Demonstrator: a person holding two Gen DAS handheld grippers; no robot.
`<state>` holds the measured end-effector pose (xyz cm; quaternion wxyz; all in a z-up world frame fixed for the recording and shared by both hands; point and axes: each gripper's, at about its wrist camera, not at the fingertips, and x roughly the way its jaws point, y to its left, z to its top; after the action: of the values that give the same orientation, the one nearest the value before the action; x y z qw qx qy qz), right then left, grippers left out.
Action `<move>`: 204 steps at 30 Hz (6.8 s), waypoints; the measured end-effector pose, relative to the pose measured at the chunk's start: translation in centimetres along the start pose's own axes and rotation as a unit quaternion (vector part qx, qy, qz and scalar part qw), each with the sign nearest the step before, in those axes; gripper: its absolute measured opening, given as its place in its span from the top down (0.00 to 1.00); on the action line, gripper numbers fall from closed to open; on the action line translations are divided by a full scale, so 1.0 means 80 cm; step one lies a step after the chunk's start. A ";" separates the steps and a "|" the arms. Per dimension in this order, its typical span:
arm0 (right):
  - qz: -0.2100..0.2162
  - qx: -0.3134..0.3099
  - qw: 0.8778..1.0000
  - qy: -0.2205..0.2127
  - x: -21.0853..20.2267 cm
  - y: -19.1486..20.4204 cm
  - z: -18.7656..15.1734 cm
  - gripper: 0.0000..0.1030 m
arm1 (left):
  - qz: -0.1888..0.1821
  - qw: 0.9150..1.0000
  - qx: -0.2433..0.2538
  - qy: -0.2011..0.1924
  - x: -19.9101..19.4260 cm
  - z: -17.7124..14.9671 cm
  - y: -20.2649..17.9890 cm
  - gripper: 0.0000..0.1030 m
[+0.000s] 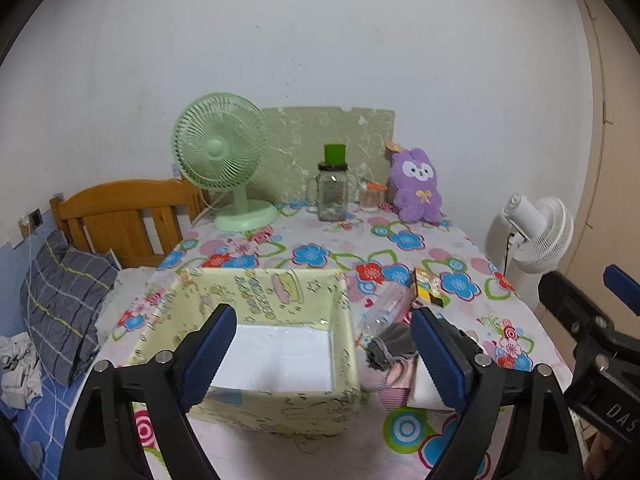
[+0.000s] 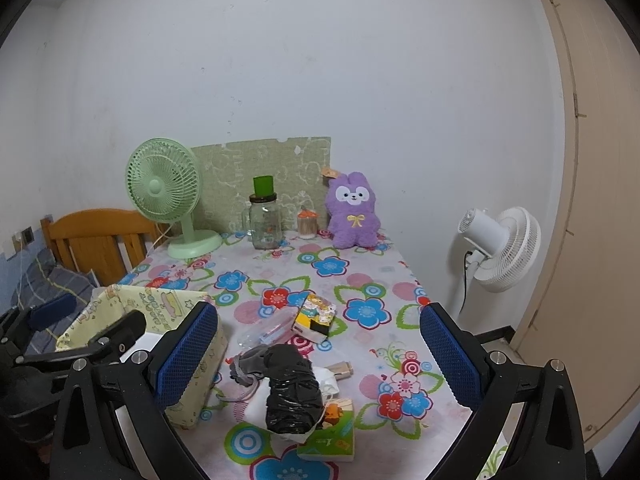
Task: Organize soft objects
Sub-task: 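Move the left tool to the black wrapped umbrella and grasp it, then grasp the white tissue pack with the right tool while the left tool holds the umbrella, then carry the umbrella and tissue pack toward the cardboard box with both tools, then lower both items into the box and open both tools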
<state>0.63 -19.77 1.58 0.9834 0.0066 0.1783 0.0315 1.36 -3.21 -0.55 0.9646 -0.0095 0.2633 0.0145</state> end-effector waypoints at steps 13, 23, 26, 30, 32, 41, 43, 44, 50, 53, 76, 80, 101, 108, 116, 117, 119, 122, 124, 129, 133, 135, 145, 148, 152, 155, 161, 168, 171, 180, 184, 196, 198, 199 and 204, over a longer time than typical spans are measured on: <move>-0.009 -0.001 1.000 0.016 0.023 -0.023 -0.010 0.07 | -0.071 0.997 0.022 0.032 0.024 -0.022 -0.057 0.17; -0.005 0.004 0.999 0.042 0.048 -0.047 -0.026 0.10 | -0.088 0.994 0.035 0.063 0.053 -0.032 -0.097 0.22; -0.007 0.006 0.999 0.050 0.055 -0.056 -0.032 0.10 | -0.086 0.993 0.045 0.072 0.064 -0.035 -0.112 0.23; -0.009 0.010 0.998 0.062 0.066 -0.068 -0.040 0.10 | -0.085 0.991 0.054 0.084 0.078 -0.040 -0.125 0.27; -0.010 0.013 0.997 0.069 0.072 -0.073 -0.043 0.10 | -0.086 0.991 0.057 0.091 0.085 -0.041 -0.130 0.29; -0.006 0.019 0.996 0.092 0.093 -0.085 -0.056 0.10 | -0.099 0.986 0.063 0.120 0.106 -0.050 -0.139 0.57; -0.004 0.019 0.995 0.096 0.097 -0.084 -0.058 0.10 | -0.102 0.985 0.063 0.121 0.108 -0.052 -0.138 0.60; -0.003 0.019 0.995 0.098 0.099 -0.084 -0.058 0.10 | -0.102 0.985 0.064 0.120 0.107 -0.052 -0.138 0.62; 0.006 0.022 0.994 0.108 0.102 -0.079 -0.063 0.10 | -0.100 0.986 0.076 0.113 0.098 -0.055 -0.131 0.68; 0.006 0.018 0.994 0.111 0.101 -0.072 -0.065 0.10 | -0.087 0.986 0.088 0.113 0.095 -0.057 -0.129 0.69; 0.028 0.000 0.984 0.177 0.118 -0.035 -0.099 0.17 | -0.084 0.984 0.084 0.129 0.097 -0.093 -0.102 0.70; 0.035 0.002 0.982 0.186 0.127 -0.032 -0.104 0.17 | -0.087 0.984 0.080 0.130 0.097 -0.093 -0.100 0.70; 0.111 0.035 0.969 0.218 0.155 -0.015 -0.104 0.82 | -0.091 0.983 0.085 0.133 0.100 -0.084 -0.102 0.71; 0.085 0.017 0.977 0.193 0.135 -0.019 -0.086 0.83 | -0.084 0.985 0.091 0.121 0.089 -0.069 -0.109 0.72; 0.064 0.011 0.985 0.161 0.110 -0.031 -0.063 0.84 | -0.088 0.987 0.099 0.095 0.067 -0.050 -0.123 0.72; 0.061 0.010 0.986 0.157 0.107 -0.033 -0.059 0.84 | -0.089 0.987 0.100 0.091 0.064 -0.048 -0.124 0.72; 0.057 0.008 0.987 0.149 0.100 -0.035 -0.053 0.84 | -0.090 0.987 0.101 0.084 0.058 -0.043 -0.127 0.72; 0.051 0.006 0.989 0.136 0.091 -0.037 -0.044 0.84 | -0.093 0.988 0.104 0.073 0.051 -0.037 -0.132 0.72; 0.048 0.003 0.991 0.128 0.085 -0.037 -0.038 0.84 | -0.093 0.988 0.105 0.068 0.048 -0.033 -0.134 0.72; 0.043 0.001 0.993 0.110 0.073 -0.038 -0.021 0.84 | -0.092 0.988 0.110 0.050 0.036 -0.020 -0.135 0.72; 0.037 -0.003 0.994 0.099 0.063 -0.036 -0.010 0.84 | -0.092 0.988 0.113 0.042 0.029 -0.010 -0.134 0.72; 0.033 -0.005 0.995 0.095 0.060 -0.035 -0.005 0.84 | -0.090 0.988 0.116 0.038 0.026 -0.005 -0.133 0.72; 0.028 -0.022 0.996 0.080 0.046 -0.013 0.017 0.84 | -0.092 0.989 0.112 0.027 0.015 0.010 -0.110 0.72; 0.031 -0.027 0.996 0.074 0.044 -0.004 0.023 0.84 | -0.087 0.990 0.110 0.020 0.011 0.015 -0.101 0.72; 0.038 -0.033 0.997 0.065 0.041 0.012 0.033 0.84 | -0.081 0.991 0.105 0.011 0.009 0.023 -0.085 0.72; 0.045 -0.038 0.996 0.061 0.043 0.026 0.038 0.84 | -0.074 0.992 0.101 0.008 0.009 0.026 -0.070 0.72; 0.063 -0.044 0.995 0.059 0.051 0.052 0.043 0.84 | -0.052 0.993 0.103 -0.004 0.012 0.032 -0.043 0.72; 0.089 -0.049 0.993 0.063 0.065 0.086 0.047 0.84 | -0.038 0.995 0.094 -0.004 0.021 0.034 -0.012 0.72; 0.099 -0.053 0.991 0.066 0.073 0.101 0.046 0.84 | -0.030 0.996 0.081 0.001 0.028 0.033 0.006 0.72; 0.134 -0.060 0.986 0.082 0.107 0.148 0.035 0.84 | -0.006 0.998 0.053 0.019 0.059 0.026 0.057 0.71; 0.144 -0.064 0.983 0.092 0.123 0.168 0.028 0.84 | 0.002 0.999 0.043 0.033 0.077 0.020 0.076 0.71; 0.165 -0.075 0.973 0.144 0.174 0.206 -0.006 0.84 | 0.032 0.995 0.013 0.098 0.134 -0.008 0.117 0.66; 0.167 -0.073 0.971 0.153 0.180 0.209 -0.011 0.84 | 0.033 0.993 0.010 0.109 0.140 -0.014 0.120 0.63; 0.169 -0.073 0.970 0.159 0.184 0.211 -0.014 0.84 | 0.031 0.993 0.008 0.113 0.142 -0.016 0.121 0.61; 0.175 -0.078 0.964 0.183 0.198 0.218 -0.026 0.83 | 0.015 0.993 0.019 0.113 0.139 -0.023 0.116 0.37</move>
<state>13.64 -1.39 -5.50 0.9107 -0.0447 0.3483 0.2173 9.66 6.26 -7.88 0.9282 0.0107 0.3712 0.0227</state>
